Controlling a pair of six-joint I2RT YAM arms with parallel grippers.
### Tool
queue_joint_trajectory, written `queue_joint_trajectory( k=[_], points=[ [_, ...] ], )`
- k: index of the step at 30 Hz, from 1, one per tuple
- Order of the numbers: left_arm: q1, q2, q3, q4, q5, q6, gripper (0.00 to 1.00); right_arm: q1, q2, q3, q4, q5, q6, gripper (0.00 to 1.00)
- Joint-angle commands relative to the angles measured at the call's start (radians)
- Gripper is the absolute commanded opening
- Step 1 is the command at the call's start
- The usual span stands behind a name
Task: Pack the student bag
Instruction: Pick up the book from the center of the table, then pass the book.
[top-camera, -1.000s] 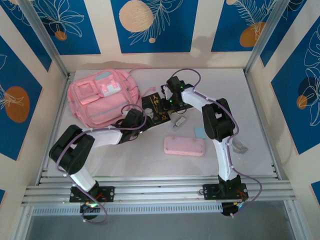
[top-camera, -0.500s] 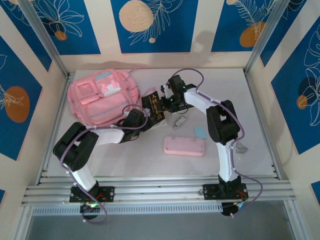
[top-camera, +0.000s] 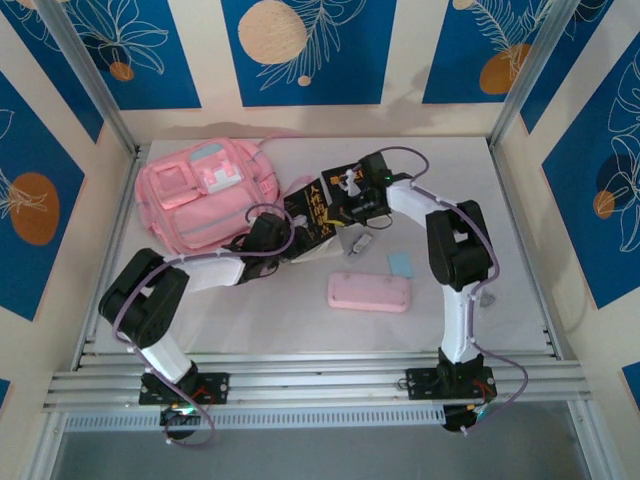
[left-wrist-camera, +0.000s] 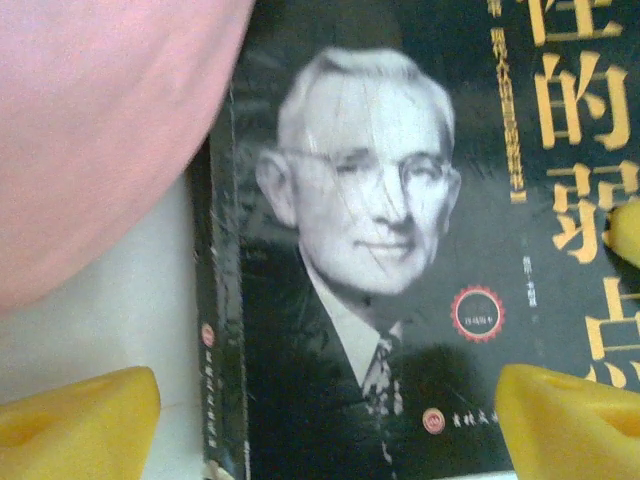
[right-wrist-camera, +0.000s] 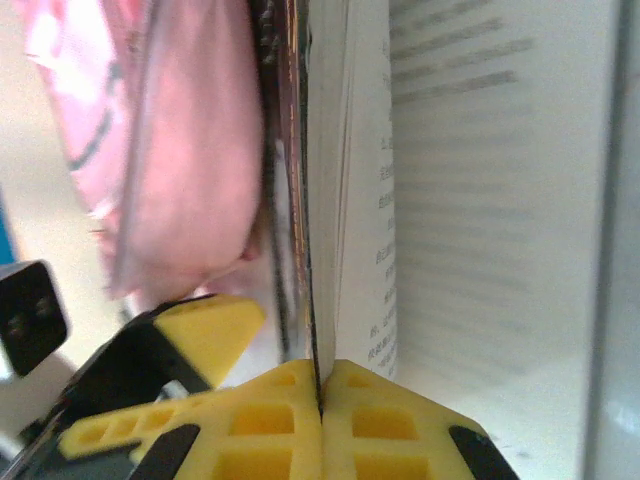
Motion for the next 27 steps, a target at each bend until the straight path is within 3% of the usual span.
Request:
queue_joint_trajectory(
  k=[1,7,11,16,21,27],
  points=[
    [0.017,0.009,0.010,0.143,0.073,-0.043,0.87,-0.055,-0.082,-0.026,0.143,-0.247,0.110,0.00],
    [0.016,0.154,0.030,0.405,0.113,-0.184,0.86,-0.099,-0.083,-0.100,0.362,-0.413,0.269,0.00],
    [0.009,0.198,0.038,0.486,0.079,-0.208,0.84,-0.112,-0.087,-0.114,0.388,-0.432,0.295,0.00],
    [0.007,0.227,0.040,0.598,0.063,-0.213,0.69,-0.126,-0.085,-0.156,0.432,-0.450,0.322,0.00],
    [0.006,0.265,0.043,0.669,0.090,-0.229,0.65,-0.143,-0.084,-0.193,0.483,-0.465,0.356,0.00],
    [0.007,0.256,0.029,0.724,0.091,-0.216,0.45,-0.167,-0.085,-0.231,0.506,-0.468,0.364,0.00]
  ],
)
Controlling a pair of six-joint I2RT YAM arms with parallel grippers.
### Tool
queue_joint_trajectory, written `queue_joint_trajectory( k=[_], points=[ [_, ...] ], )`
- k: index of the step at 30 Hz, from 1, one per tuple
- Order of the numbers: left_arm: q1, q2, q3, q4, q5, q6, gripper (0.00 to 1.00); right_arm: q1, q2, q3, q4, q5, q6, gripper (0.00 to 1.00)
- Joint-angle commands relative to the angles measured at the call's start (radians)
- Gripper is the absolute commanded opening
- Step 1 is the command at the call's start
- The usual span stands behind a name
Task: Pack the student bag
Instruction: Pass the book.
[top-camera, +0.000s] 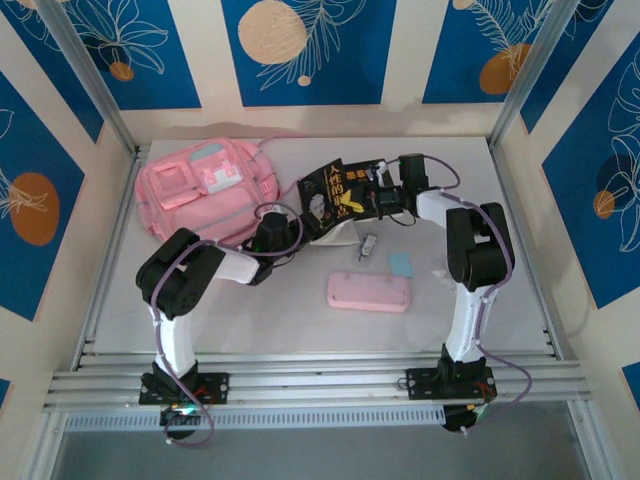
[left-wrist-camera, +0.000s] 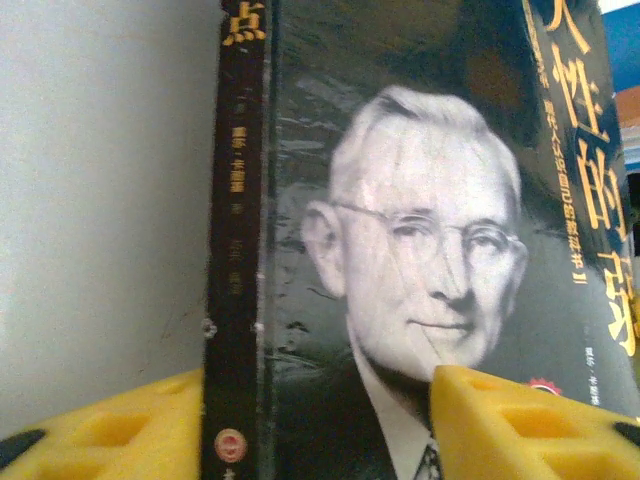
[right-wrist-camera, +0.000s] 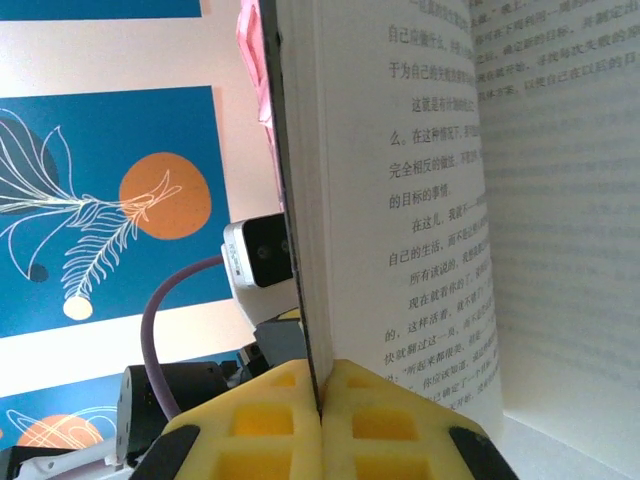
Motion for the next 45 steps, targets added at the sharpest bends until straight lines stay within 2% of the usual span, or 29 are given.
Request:
queue_joint_trajectory(
  k=[1,6,7,8,9,12,13,15,17,19,22,26,30,38,42,45],
  points=[
    [0.003,-0.012,0.018,0.124,0.003,0.017,0.40,-0.002,-0.039,-0.027,0.000,-0.093,0.020,0.00],
    [0.002,-0.035,0.034,0.113,0.014,0.022,0.13,-0.014,-0.027,-0.038,-0.027,-0.062,-0.004,0.00],
    [0.003,-0.038,0.040,0.106,0.019,0.023,0.08,-0.017,-0.027,-0.041,-0.041,-0.048,-0.008,0.03],
    [0.002,-0.043,0.047,0.095,0.020,0.024,0.03,-0.018,-0.032,-0.044,-0.052,-0.034,-0.011,0.18],
    [0.002,-0.049,0.054,0.078,0.021,0.025,0.00,-0.019,-0.043,-0.051,-0.067,-0.008,-0.012,0.43],
    [0.002,-0.079,0.063,0.041,0.002,0.029,0.00,-0.023,-0.115,-0.074,-0.195,0.135,-0.037,0.96],
    [0.002,-0.090,0.061,0.033,-0.009,0.030,0.00,-0.022,-0.150,-0.086,-0.241,0.190,-0.044,1.00],
    [0.002,-0.112,0.054,0.024,-0.036,0.029,0.00,-0.012,-0.225,-0.129,-0.289,0.293,-0.028,0.99],
    [-0.001,-0.131,0.047,0.021,-0.061,0.023,0.00,0.003,-0.298,-0.201,-0.264,0.349,0.036,0.99],
    [-0.003,-0.146,0.038,0.023,-0.092,0.015,0.00,0.027,-0.364,-0.296,-0.190,0.400,0.136,1.00],
    [-0.013,-0.162,0.019,0.041,-0.144,0.000,0.00,0.091,-0.409,-0.405,-0.029,0.414,0.299,1.00],
    [-0.026,-0.173,-0.006,0.090,-0.194,-0.019,0.00,0.209,-0.390,-0.451,0.168,0.455,0.465,1.00],
    [-0.041,-0.185,-0.031,0.133,-0.223,-0.046,0.00,0.311,-0.345,-0.468,0.378,0.587,0.590,1.00],
    [-0.067,-0.232,-0.094,0.181,-0.278,-0.083,0.00,0.382,-0.226,-0.513,0.666,0.800,0.810,0.98],
    [-0.079,-0.245,-0.125,0.226,-0.309,-0.107,0.00,0.383,-0.161,-0.492,0.766,0.805,0.844,0.91],
    [-0.078,-0.261,-0.142,0.234,-0.314,-0.114,0.00,0.379,-0.139,-0.490,0.813,0.809,0.853,0.77]
  ],
)
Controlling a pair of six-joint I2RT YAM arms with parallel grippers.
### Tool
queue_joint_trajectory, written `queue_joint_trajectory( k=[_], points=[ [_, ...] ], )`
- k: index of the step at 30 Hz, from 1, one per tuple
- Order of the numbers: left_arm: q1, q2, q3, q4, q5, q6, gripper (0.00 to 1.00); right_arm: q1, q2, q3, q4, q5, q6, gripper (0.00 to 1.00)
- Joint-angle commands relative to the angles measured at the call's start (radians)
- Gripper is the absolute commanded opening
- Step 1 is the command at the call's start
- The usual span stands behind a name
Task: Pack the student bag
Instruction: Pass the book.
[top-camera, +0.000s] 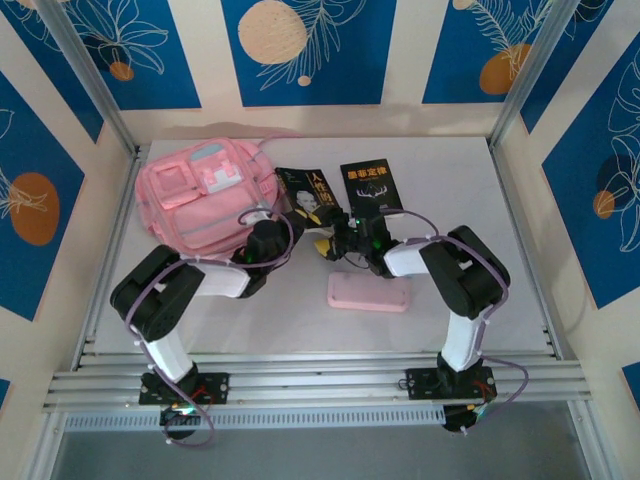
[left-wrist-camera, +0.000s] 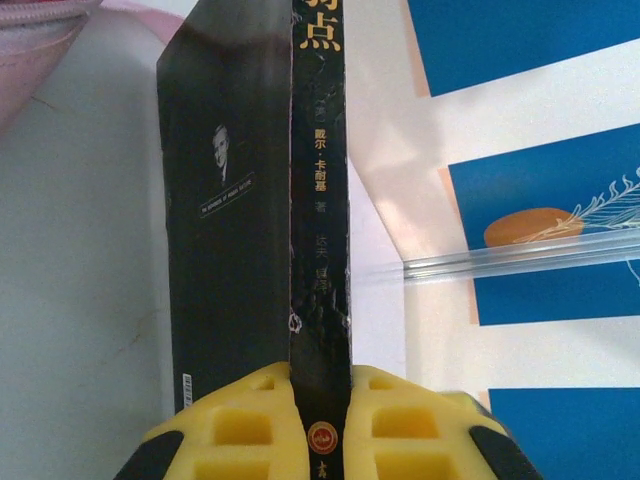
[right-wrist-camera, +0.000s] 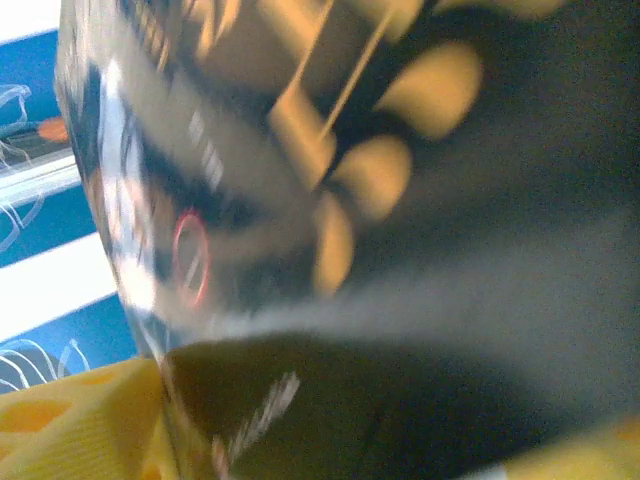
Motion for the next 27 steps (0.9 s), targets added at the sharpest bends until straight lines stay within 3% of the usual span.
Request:
queue_joint_trajectory(
  k=[1,7,8,9,12,15,18,22,27],
  points=[
    [-0.011,-0.061,-0.006,0.148,-0.031,-0.015,0.00,-0.002,0.017,0.004,0.106,0.052,0.045,0.71],
    [-0.011,-0.089,-0.039,0.105,-0.012,-0.027,0.00,-0.029,-0.008,-0.003,0.091,0.066,0.023,0.22],
    [-0.011,-0.091,-0.044,0.098,-0.009,-0.028,0.03,-0.032,-0.013,0.001,0.083,0.060,0.015,0.17],
    [-0.010,-0.095,-0.047,0.085,0.007,-0.025,0.13,-0.036,-0.016,0.007,0.073,0.046,0.005,0.13],
    [0.034,-0.129,-0.018,-0.048,0.171,0.043,0.52,-0.082,-0.028,0.052,-0.041,-0.064,-0.051,0.09],
    [0.097,-0.215,0.041,-0.366,0.315,0.214,0.72,-0.136,-0.047,0.062,-0.092,-0.155,-0.135,0.06],
    [0.154,-0.301,0.113,-0.693,0.349,0.443,0.80,-0.180,-0.090,0.093,-0.229,-0.222,-0.259,0.06],
    [0.226,-0.320,0.272,-1.133,0.291,0.753,0.88,-0.217,-0.155,0.183,-0.522,-0.261,-0.501,0.05],
    [0.313,-0.300,0.384,-1.394,0.214,0.973,0.89,-0.261,-0.203,0.254,-0.746,-0.294,-0.689,0.01]
  ],
)
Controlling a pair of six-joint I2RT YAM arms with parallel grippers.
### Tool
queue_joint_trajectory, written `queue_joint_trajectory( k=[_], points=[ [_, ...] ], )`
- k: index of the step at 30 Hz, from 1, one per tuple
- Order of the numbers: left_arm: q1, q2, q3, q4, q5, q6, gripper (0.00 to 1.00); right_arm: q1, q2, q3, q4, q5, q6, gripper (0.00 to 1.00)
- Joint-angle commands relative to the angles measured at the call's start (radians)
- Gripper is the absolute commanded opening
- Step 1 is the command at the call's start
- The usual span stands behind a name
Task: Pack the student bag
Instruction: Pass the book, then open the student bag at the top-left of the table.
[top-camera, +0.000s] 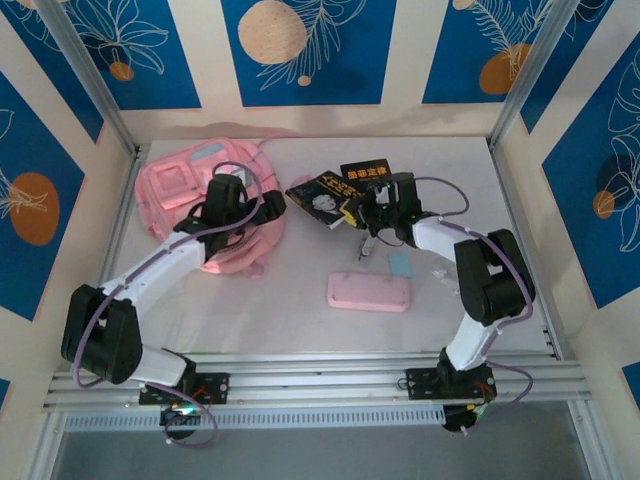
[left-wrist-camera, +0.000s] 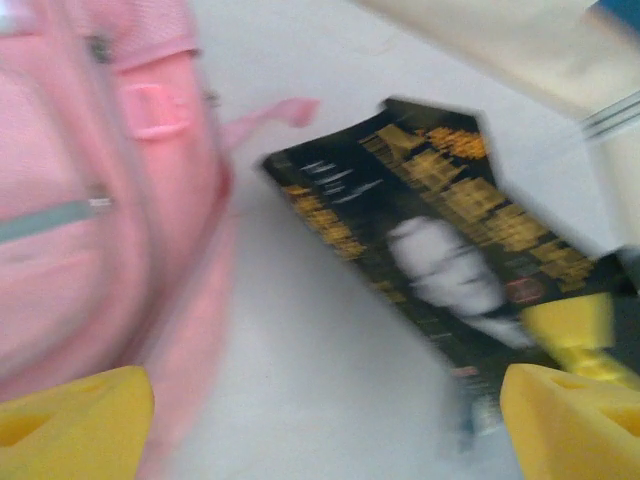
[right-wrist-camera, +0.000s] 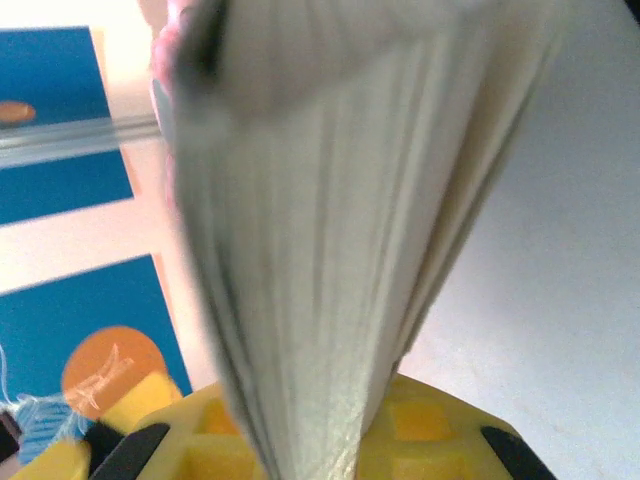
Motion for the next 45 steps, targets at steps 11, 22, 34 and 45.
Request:
queue_joint_trajectory(
  k=[11,22,34,45],
  points=[
    [0.077,0.172,0.167,-0.473,-0.244,0.563,0.88,-0.074,-0.101,0.110,-0.304,-0.172,-0.332,0.00],
    [0.130,0.302,0.249,-0.445,-0.253,0.716,0.78,-0.075,-0.118,0.083,-0.274,-0.188,-0.339,0.00],
    [0.177,0.453,0.247,-0.484,-0.110,0.720,0.83,-0.111,-0.159,0.041,-0.263,-0.166,-0.330,0.00],
    [0.183,0.549,0.390,-0.579,0.012,0.666,0.00,-0.159,-0.214,0.009,-0.262,-0.168,-0.329,0.00]
  ],
)
